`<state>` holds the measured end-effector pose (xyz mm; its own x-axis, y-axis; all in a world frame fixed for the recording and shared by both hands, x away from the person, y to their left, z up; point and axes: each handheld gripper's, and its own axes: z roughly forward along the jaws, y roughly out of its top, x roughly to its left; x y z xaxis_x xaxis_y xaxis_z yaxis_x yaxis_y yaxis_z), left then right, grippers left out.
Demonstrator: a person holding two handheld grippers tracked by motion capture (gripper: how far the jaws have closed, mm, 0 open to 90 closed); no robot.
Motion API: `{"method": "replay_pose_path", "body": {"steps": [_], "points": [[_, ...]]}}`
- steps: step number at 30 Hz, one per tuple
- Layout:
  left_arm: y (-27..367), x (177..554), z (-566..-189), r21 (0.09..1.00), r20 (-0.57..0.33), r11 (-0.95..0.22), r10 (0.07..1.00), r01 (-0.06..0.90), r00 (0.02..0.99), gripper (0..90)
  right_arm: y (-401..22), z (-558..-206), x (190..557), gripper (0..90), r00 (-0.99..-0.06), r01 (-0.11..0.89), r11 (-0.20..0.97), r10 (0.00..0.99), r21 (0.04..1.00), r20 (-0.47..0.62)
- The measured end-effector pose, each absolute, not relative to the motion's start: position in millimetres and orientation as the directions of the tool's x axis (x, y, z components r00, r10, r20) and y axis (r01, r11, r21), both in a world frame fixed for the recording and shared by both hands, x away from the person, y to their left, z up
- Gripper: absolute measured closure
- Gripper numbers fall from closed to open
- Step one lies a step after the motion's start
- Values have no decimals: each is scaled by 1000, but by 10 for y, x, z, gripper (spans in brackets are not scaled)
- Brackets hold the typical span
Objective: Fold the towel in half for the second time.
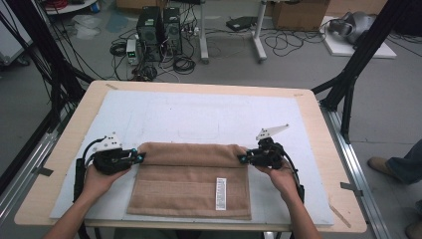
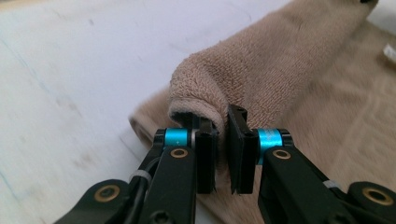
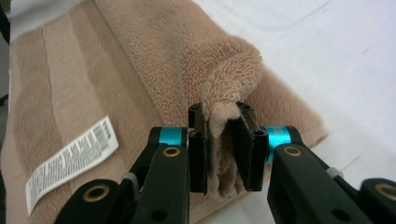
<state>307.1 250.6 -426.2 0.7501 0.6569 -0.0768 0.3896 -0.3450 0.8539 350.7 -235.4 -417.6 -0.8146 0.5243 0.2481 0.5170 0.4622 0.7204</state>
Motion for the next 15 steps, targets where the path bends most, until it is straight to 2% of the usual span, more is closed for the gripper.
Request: {"method": "replay_pose_path", "body": {"steps": [6, 11, 15], "points": [[2544, 2987, -4333, 837, -84, -364, 655, 410, 751, 729, -2423, -4267, 3371, 639, -809, 520, 463, 537, 718, 240], [2608, 2940, -4247, 837, -88, -358, 657, 413, 749, 544, -2546, -4172, 3284, 576, -802, 513, 444, 554, 735, 225], [2656, 2932, -4090, 853, -66, -352, 660, 385, 748, 465, -2561, -4007, 3285, 523, -809, 480, 430, 554, 764, 196]]}}
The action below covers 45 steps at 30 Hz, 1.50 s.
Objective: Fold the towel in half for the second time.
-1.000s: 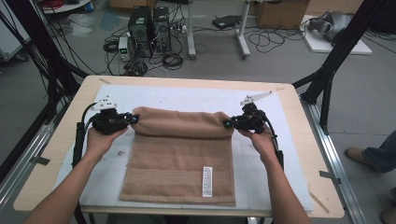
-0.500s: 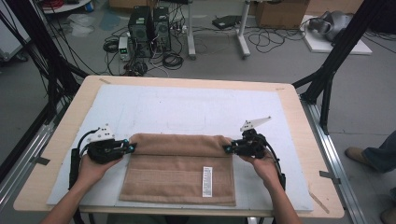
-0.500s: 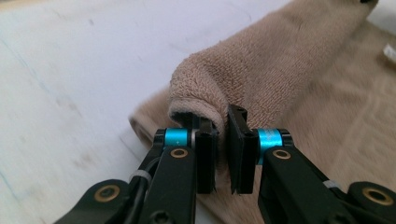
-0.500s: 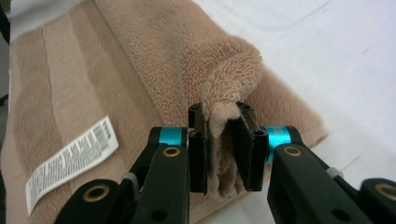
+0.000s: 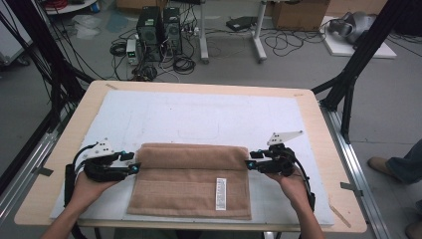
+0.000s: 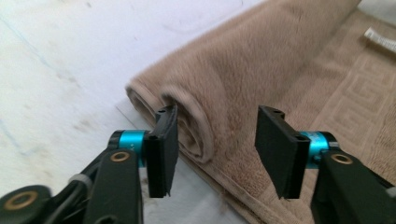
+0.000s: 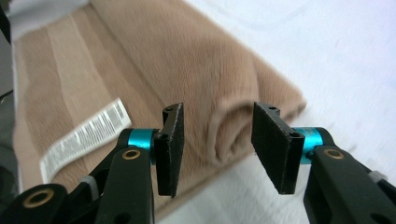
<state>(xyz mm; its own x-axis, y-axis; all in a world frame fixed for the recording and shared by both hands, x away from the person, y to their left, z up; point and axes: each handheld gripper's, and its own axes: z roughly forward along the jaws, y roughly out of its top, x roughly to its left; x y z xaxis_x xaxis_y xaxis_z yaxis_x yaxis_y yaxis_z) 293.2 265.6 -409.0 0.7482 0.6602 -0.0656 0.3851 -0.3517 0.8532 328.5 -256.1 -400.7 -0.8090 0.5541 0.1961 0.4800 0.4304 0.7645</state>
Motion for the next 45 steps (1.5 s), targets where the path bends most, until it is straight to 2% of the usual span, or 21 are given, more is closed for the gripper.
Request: {"method": "replay_pose_path", "body": {"steps": [2, 6, 11, 13, 14, 15, 17, 18, 21, 24, 25, 27, 30, 34, 40, 43, 45], "points": [[2652, 2983, -4023, 854, -59, -353, 663, 381, 746, 448, -2507, -3926, 3334, 476, -808, 470, 439, 563, 766, 174], [2580, 3148, -3977, 850, -71, -347, 670, 397, 739, 420, -2330, -3850, 3524, 446, -819, 449, 467, 556, 762, 142], [2425, 3357, -4039, 823, -103, -363, 661, 437, 744, 354, -2172, -3900, 3735, 407, -819, 471, 484, 550, 738, 161], [2371, 3393, -4085, 807, -116, -383, 644, 450, 756, 371, -2150, -3963, 3786, 407, -818, 493, 486, 542, 722, 195], [2360, 3400, -4103, 798, -126, -398, 625, 453, 771, 427, -2144, -3995, 3801, 432, -817, 507, 494, 536, 706, 212], [2347, 3391, -4117, 791, -133, -413, 602, 450, 787, 544, -2141, -4022, 3804, 501, -820, 517, 498, 521, 696, 236], [2349, 3349, -4116, 792, -123, -430, 583, 433, 803, 715, -2135, -4057, 3774, 665, -837, 515, 515, 475, 685, 271], [2365, 3322, -4099, 799, -122, -428, 572, 422, 811, 762, -2130, -4057, 3738, 726, -846, 505, 530, 461, 681, 268], [2405, 3208, -4030, 816, -113, -420, 557, 396, 823, 790, -2146, -4027, 3627, 771, -863, 483, 528, 424, 699, 276], [2445, 3024, -3967, 833, -105, -412, 538, 370, 836, 781, -2177, -3952, 3447, 761, -877, 457, 528, 402, 716, 264], [2464, 2946, -3950, 838, -102, -408, 534, 362, 839, 744, -2190, -3932, 3368, 731, -884, 446, 531, 389, 720, 261], [2520, 2792, -3928, 853, -108, -383, 535, 354, 838, 596, -2233, -3899, 3212, 645, -888, 437, 531, 382, 726, 256], [2587, 2669, -3894, 862, -115, -362, 541, 355, 833, 505, -2317, -3849, 3027, 578, -891, 422, 501, 383, 755, 244], [2553, 2705, -3942, 851, -107, -377, 556, 365, 824, 501, -2327, -3870, 2993, 573, -889, 408, 528, 416, 745, 192], [2391, 2851, -4167, 793, -76, -463, 571, 397, 817, 576, -2181, -4150, 3070, 579, -887, 414, 577, 429, 704, 170], [2362, 2903, -4329, 759, -77, -489, 589, 431, 804, 593, -2139, -4270, 3081, 610, -885, 416, 592, 439, 691, 156], [2352, 2883, -4398, 779, -71, -467, 596, 417, 800, 590, -2127, -4337, 3087, 656, -886, 413, 589, 436, 694, 157]]}}
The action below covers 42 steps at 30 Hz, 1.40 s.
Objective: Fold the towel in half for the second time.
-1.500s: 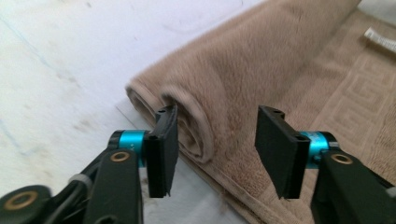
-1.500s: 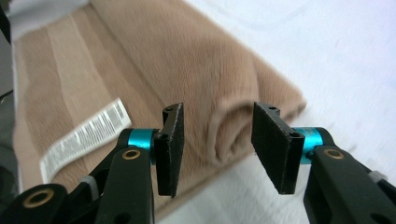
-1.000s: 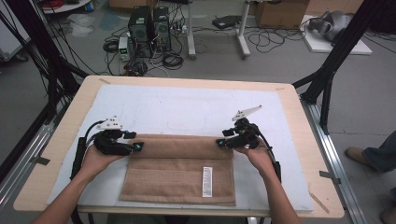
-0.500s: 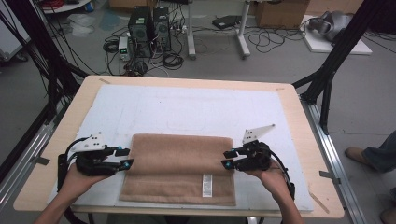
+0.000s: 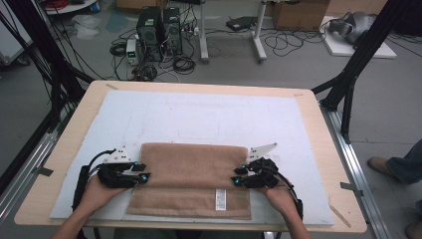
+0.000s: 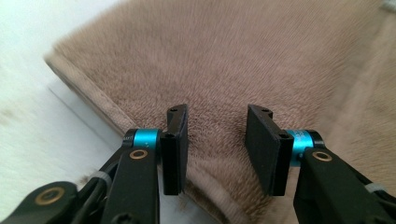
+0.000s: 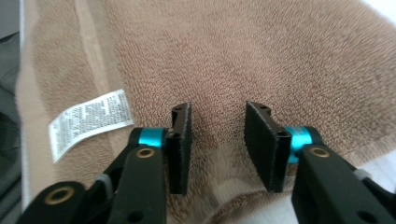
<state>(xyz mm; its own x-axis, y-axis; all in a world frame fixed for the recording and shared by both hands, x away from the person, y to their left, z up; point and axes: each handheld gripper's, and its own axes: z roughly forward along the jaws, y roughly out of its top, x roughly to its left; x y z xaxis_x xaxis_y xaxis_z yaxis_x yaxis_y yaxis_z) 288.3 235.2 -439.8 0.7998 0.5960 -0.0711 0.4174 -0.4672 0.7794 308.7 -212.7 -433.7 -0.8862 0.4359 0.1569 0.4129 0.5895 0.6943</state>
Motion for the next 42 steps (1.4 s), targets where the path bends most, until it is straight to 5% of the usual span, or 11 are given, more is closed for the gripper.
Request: {"method": "replay_pose_path", "body": {"steps": [3, 11, 27, 29, 33, 42], "points": [[2350, 2845, -4437, 797, -56, -448, 612, 405, 788, 607, -2166, -4390, 3114, 734, -875, 435, 549, 444, 714, 192], [2315, 2833, -4382, 796, -52, -447, 621, 408, 782, 844, -2118, -4345, 3096, 827, -881, 422, 575, 442, 701, 168], [2510, 2323, -3867, 861, -78, -393, 524, 322, 848, 857, -2241, -3814, 2731, 827, -931, 337, 570, 318, 750, 177], [2523, 2204, -3873, 858, -89, -407, 483, 313, 871, 839, -2244, -3798, 2618, 789, -945, 315, 583, 265, 749, 191], [2535, 2164, -3935, 848, -104, -416, 478, 329, 872, 631, -2267, -3816, 2548, 624, -947, 320, 562, 224, 763, 232], [2405, 2609, -3995, 859, -58, -392, 566, 330, 823, 542, -2245, -3863, 2901, 529, -906, 378, 538, 382, 754, 182]]}}
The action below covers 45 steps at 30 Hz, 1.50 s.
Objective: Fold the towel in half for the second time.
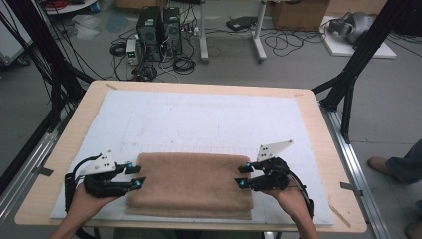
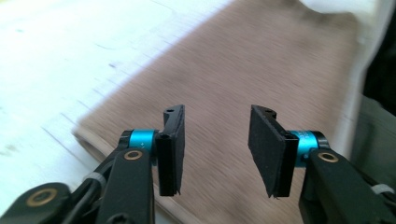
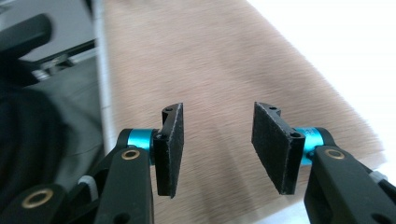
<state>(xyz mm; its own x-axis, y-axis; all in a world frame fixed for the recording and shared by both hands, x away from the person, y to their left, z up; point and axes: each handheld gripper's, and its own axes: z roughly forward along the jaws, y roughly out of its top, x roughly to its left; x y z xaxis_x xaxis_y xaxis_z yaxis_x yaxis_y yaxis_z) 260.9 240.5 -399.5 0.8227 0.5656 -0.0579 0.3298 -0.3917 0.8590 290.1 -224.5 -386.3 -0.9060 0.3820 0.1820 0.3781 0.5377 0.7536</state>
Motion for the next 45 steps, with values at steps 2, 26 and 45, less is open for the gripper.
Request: {"method": "replay_pose_path", "body": {"steps": [2, 26, 45], "points": [[2383, 2710, -4016, 864, -50, -377, 594, 333, 803, 529, -2241, -3875, 3000, 510, -893, 384, 530, 422, 756, 158], [2390, 3282, -4301, 799, -100, -380, 679, 465, 727, 378, -2216, -4254, 3540, 280, -812, 470, 500, 568, 728, 135], [2321, 3253, -4346, 764, -72, -445, 662, 468, 746, 741, -2104, -4308, 3530, 728, -866, 449, 584, 472, 676, 167]]}}
